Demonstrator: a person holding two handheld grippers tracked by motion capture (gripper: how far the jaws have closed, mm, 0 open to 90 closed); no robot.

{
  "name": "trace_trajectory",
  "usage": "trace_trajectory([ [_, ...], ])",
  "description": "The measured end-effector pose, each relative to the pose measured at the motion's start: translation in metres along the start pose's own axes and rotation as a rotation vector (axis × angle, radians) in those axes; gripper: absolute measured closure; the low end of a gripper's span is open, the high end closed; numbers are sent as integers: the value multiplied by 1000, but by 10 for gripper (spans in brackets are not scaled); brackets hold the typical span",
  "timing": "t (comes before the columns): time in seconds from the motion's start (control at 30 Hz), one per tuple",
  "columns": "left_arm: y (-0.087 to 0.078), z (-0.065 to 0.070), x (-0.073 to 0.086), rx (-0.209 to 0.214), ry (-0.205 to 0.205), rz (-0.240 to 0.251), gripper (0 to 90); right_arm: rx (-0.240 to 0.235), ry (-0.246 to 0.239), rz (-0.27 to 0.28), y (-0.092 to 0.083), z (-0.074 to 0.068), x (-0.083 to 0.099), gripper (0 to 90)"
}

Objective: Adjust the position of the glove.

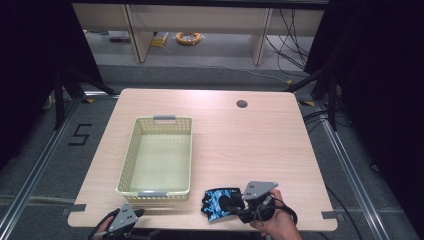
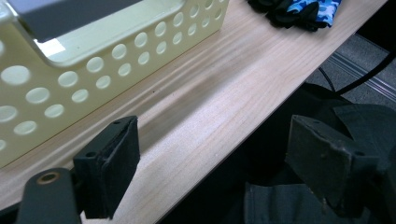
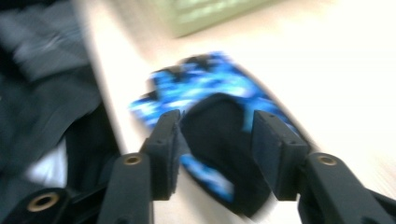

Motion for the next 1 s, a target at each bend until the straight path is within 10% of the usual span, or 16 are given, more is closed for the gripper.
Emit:
trace_trajectory([
  [0.07, 3, 5, -1, -5, -17, 35, 192, 105, 125, 52, -10, 13, 6, 491],
  [0.2, 8, 13, -6, 26, 37, 44, 225, 170, 275, 75, -16, 22, 14, 468],
  [0.3, 18, 21, -13, 71, 86, 27, 259, 184, 314, 68, -17, 28, 19, 466],
  [0.73, 81, 59, -41, 166, 205, 32, 297, 180, 402, 81, -11, 28, 23, 463],
  [1.0, 100, 66, -52, 174, 192, 20, 293, 177, 369, 84, -9, 29, 23, 460],
])
Point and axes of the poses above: each handheld gripper's, and its own axes: y roughly forward along the jaws, x roughly out of its underside, z roughly to its right, the point moved 1 cm from there along y, roughly forward along the jaws, and after that the axes turned 15 degrees about z, right-handed, at the moved point
